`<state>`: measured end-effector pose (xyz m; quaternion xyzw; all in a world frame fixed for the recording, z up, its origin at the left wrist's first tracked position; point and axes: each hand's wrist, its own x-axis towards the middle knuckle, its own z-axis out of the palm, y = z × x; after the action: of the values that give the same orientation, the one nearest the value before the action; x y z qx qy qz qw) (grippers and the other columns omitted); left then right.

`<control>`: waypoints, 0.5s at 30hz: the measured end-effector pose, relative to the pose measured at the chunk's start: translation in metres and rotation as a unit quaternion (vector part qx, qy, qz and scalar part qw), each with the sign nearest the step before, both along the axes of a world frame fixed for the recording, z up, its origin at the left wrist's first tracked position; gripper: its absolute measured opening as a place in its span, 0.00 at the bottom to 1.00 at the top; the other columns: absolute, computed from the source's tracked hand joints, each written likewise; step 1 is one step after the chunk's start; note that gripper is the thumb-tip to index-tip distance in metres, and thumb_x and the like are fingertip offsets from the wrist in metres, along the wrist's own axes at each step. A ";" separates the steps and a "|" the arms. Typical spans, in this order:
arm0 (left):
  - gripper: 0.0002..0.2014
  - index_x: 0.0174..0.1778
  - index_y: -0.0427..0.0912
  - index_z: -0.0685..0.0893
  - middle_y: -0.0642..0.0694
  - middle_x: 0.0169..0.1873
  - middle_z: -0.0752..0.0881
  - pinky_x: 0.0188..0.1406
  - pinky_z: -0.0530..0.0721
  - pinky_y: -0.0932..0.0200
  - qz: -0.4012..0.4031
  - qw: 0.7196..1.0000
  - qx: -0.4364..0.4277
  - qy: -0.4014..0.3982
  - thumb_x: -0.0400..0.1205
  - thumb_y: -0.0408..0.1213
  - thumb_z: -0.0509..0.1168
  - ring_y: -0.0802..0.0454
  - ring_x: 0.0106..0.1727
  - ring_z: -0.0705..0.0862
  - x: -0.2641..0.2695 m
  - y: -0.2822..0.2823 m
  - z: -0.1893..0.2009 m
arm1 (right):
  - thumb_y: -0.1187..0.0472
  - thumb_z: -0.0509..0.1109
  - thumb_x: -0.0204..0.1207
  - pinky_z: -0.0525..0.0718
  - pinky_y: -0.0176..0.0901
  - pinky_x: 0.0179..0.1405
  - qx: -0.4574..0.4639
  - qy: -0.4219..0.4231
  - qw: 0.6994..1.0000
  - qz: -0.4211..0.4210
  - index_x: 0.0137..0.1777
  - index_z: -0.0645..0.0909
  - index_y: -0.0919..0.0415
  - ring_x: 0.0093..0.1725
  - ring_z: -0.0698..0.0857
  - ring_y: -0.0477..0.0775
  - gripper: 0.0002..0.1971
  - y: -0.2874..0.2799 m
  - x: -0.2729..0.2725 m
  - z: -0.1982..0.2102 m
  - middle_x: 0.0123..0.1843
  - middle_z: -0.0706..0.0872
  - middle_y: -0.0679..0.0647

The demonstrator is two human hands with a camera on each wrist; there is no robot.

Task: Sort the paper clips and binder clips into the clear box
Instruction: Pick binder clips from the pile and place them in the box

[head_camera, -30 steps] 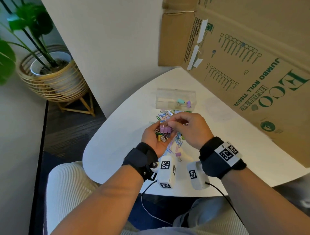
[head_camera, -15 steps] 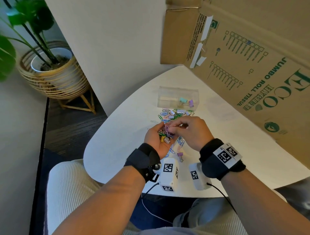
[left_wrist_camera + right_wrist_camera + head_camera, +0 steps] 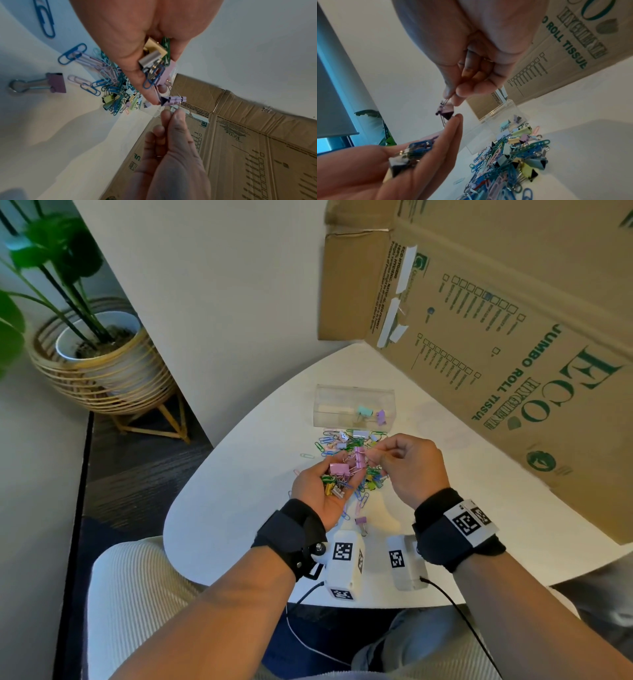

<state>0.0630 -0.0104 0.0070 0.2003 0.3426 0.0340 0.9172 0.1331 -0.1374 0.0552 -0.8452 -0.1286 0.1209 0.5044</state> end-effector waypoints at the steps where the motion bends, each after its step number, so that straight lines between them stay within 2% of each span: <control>1: 0.12 0.57 0.28 0.82 0.29 0.55 0.85 0.63 0.82 0.47 0.002 1.000 0.004 0.001 0.85 0.31 0.58 0.37 0.51 0.86 -0.001 -0.001 0.000 | 0.62 0.78 0.73 0.84 0.40 0.38 -0.013 -0.011 1.000 -0.002 0.35 0.86 0.51 0.29 0.82 0.45 0.07 0.000 -0.001 0.001 0.33 0.89 0.50; 3: 0.11 0.52 0.29 0.84 0.30 0.52 0.86 0.59 0.84 0.49 0.004 1.000 0.021 0.007 0.85 0.31 0.58 0.38 0.49 0.86 -0.001 -0.005 -0.002 | 0.60 0.78 0.73 0.86 0.44 0.43 -0.040 -0.033 0.999 -0.007 0.36 0.88 0.52 0.33 0.84 0.46 0.05 0.001 0.000 0.002 0.34 0.89 0.48; 6: 0.13 0.54 0.29 0.84 0.31 0.48 0.87 0.59 0.82 0.50 -0.002 0.998 0.051 0.021 0.87 0.33 0.56 0.40 0.45 0.86 -0.001 -0.011 -0.002 | 0.57 0.77 0.73 0.86 0.46 0.46 -0.097 -0.077 0.992 0.006 0.36 0.88 0.53 0.37 0.86 0.47 0.05 0.005 -0.003 0.002 0.33 0.88 0.43; 7: 0.13 0.53 0.30 0.85 0.32 0.47 0.87 0.55 0.83 0.52 -0.007 0.998 0.061 0.023 0.86 0.32 0.57 0.41 0.43 0.86 -0.001 -0.013 -0.002 | 0.56 0.77 0.73 0.86 0.46 0.46 -0.122 -0.096 0.988 0.016 0.37 0.88 0.53 0.39 0.87 0.49 0.05 0.007 -0.004 0.002 0.34 0.88 0.43; 10: 0.09 0.50 0.31 0.85 0.34 0.43 0.85 0.32 0.83 0.61 -0.026 0.996 0.079 0.021 0.83 0.30 0.60 0.44 0.37 0.82 -0.003 -0.017 0.002 | 0.55 0.72 0.77 0.83 0.45 0.46 -0.199 -0.142 0.968 0.051 0.40 0.88 0.55 0.45 0.88 0.54 0.07 0.011 -0.008 0.002 0.41 0.91 0.48; 11: 0.09 0.51 0.31 0.85 0.34 0.44 0.86 0.31 0.82 0.61 -0.023 0.996 0.087 0.027 0.83 0.30 0.60 0.44 0.37 0.82 -0.004 -0.016 0.002 | 0.55 0.72 0.77 0.83 0.45 0.46 -0.208 -0.147 0.965 0.056 0.41 0.88 0.54 0.45 0.88 0.54 0.07 0.011 -0.008 0.002 0.42 0.92 0.49; 12: 0.11 0.53 0.31 0.85 0.33 0.46 0.86 0.35 0.84 0.60 -0.016 0.995 0.090 0.035 0.84 0.31 0.59 0.43 0.39 0.83 -0.005 -0.016 0.003 | 0.54 0.72 0.78 0.83 0.44 0.47 -0.201 -0.144 0.967 0.062 0.43 0.89 0.54 0.46 0.88 0.53 0.07 0.011 -0.008 0.001 0.42 0.92 0.48; 14: 0.14 0.59 0.31 0.83 0.31 0.52 0.86 0.54 0.85 0.52 -0.002 0.996 0.077 0.046 0.87 0.35 0.56 0.41 0.47 0.86 -0.006 -0.015 0.004 | 0.49 0.72 0.78 0.83 0.39 0.50 -0.139 -0.108 0.980 0.091 0.46 0.92 0.49 0.45 0.88 0.45 0.08 0.009 -0.009 -0.002 0.41 0.92 0.44; 15: 0.15 0.60 0.31 0.83 0.31 0.53 0.86 0.58 0.83 0.50 0.001 0.996 0.068 0.049 0.87 0.36 0.55 0.40 0.49 0.86 -0.007 -0.013 0.004 | 0.48 0.70 0.79 0.82 0.34 0.50 -0.105 -0.085 0.985 0.108 0.47 0.92 0.47 0.44 0.87 0.40 0.09 0.008 -0.010 -0.004 0.39 0.92 0.43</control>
<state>0.0564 -0.0232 0.0105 0.2635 0.3846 0.0486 0.8833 0.1230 -0.1297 0.0514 -0.8816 -0.2487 0.1151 0.3843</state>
